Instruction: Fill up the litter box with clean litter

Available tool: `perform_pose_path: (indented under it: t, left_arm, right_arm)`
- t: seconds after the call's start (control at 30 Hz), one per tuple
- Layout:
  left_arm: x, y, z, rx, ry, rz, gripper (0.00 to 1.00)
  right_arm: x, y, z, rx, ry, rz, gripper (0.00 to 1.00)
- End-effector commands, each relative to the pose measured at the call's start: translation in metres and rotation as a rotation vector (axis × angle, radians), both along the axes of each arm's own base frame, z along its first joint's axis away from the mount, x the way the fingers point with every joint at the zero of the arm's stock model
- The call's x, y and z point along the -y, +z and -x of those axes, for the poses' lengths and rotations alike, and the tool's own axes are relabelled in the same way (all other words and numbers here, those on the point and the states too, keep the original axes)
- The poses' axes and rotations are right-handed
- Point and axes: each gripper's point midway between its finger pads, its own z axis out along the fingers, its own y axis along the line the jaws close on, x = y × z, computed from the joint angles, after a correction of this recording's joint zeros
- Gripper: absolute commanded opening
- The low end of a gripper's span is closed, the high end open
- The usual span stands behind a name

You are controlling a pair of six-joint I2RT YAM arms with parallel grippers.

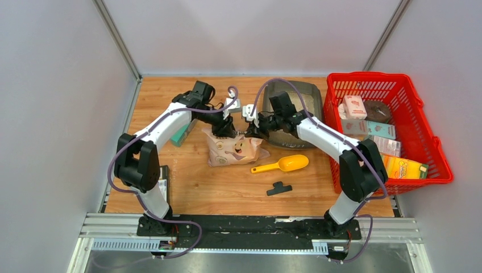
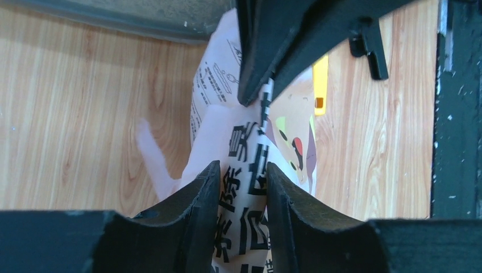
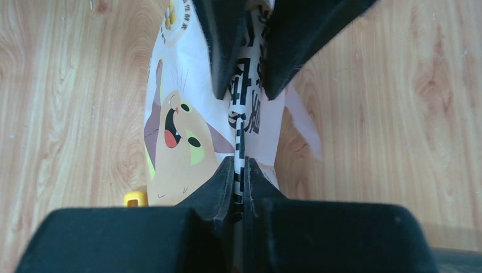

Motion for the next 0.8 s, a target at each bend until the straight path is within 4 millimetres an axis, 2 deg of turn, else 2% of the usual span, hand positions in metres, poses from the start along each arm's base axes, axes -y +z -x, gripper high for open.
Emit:
perform_pose_path:
  t: [0.0, 0.2, 0.27, 0.37, 0.4, 0.47, 0.67, 0.77]
  left_arm:
    - [-0.020, -0.006, 0.022, 0.071, -0.074, -0.076, 0.43]
    - [-0.051, -0.019, 0.031, 0.025, -0.044, -0.166, 0.37]
    - [-0.059, -0.021, 0.033, 0.009, -0.034, -0.175, 0.31]
    - [-0.076, -0.022, 0.039, -0.021, -0.014, -0.190, 0.18]
    - [-0.080, -0.022, 0.041, -0.035, -0.005, -0.185, 0.08]
    - [-0.091, -0.024, 0.043, -0.049, 0.030, -0.169, 0.00]
    - [-0.084, -0.016, 0.053, -0.077, 0.026, -0.092, 0.00]
    - [-0.084, -0.015, 0.057, -0.084, 0.019, -0.090, 0.21]
  right_arm:
    - [0.015, 0.023, -0.024, -0.041, -0.114, -0.033, 0.01]
    - [0.024, 0.034, -0.019, -0.123, -0.119, -0.103, 0.00]
    - [0.027, 0.039, -0.023, -0.158, -0.134, -0.131, 0.00]
    - [0.035, 0.041, -0.027, -0.240, -0.168, -0.164, 0.00]
    - [0.036, 0.040, -0.027, -0.249, -0.171, -0.166, 0.00]
    - [0.040, 0.040, -0.025, -0.270, -0.166, -0.176, 0.00]
    - [0.036, 0.039, -0.023, -0.344, -0.160, -0.194, 0.00]
    - [0.033, 0.039, -0.023, -0.353, -0.158, -0.193, 0.00]
